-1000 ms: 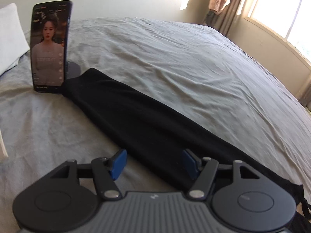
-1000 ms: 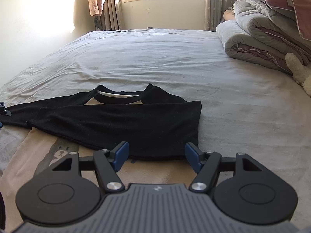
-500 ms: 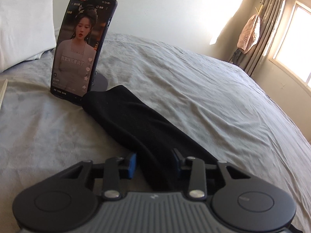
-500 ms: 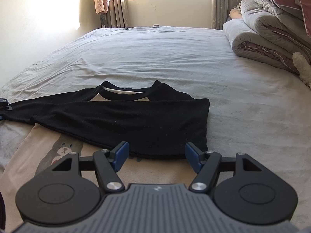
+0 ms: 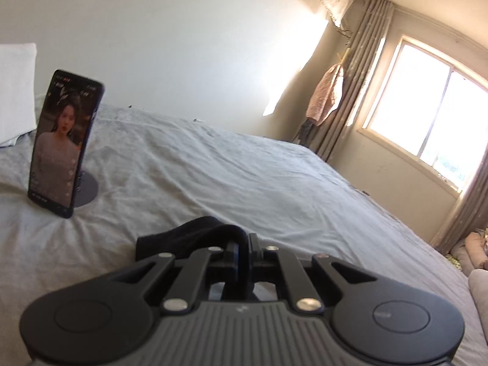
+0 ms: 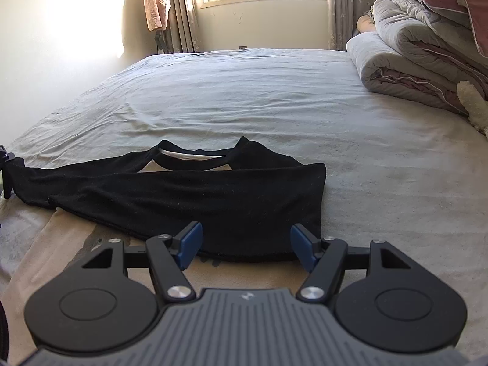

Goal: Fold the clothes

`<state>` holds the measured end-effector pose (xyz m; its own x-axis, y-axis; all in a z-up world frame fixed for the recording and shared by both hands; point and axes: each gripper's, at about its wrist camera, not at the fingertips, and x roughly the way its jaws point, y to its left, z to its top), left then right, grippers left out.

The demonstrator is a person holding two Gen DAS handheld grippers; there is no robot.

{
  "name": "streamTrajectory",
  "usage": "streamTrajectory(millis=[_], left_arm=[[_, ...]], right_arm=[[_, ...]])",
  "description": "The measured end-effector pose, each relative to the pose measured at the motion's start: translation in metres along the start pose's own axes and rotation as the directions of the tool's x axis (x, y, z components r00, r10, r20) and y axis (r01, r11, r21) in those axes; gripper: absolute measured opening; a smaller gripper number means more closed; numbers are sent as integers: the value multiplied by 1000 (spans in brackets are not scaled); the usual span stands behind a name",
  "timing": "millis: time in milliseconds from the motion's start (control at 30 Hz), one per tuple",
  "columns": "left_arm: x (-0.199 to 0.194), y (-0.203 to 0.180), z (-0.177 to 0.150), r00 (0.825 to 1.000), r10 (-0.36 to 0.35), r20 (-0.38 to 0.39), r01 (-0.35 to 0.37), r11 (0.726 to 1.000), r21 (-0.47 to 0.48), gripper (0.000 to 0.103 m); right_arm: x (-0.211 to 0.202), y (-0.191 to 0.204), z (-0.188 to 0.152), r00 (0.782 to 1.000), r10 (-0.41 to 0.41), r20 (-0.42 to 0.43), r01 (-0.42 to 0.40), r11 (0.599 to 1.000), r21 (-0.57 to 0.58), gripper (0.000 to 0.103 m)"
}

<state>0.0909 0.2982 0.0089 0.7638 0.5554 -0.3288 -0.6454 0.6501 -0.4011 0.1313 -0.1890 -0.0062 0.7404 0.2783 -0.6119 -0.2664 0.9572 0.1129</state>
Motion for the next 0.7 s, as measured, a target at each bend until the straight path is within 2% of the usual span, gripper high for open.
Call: streamTrajectory(millis=[133, 300, 500, 700], left_arm=[[-23, -34, 2, 993, -115, 13, 114, 993, 35, 5], [-52, -73, -7, 970, -243, -11, 243, 966, 88, 5], [-78, -114, -30, 928, -366, -75, 373, 917, 139, 5], [-96, -148, -59, 876, -457, -151, 478, 863, 162, 5]], right_arm=[[-1, -5, 1, 1000, 6, 10, -6, 1000, 26, 68], [-4, -7, 3, 1000, 9, 20, -10, 999, 42, 68], [-4, -8, 4, 999, 17, 27, -18, 999, 51, 68], [-5, -10, 3, 999, 30, 30, -32, 997, 64, 68]])
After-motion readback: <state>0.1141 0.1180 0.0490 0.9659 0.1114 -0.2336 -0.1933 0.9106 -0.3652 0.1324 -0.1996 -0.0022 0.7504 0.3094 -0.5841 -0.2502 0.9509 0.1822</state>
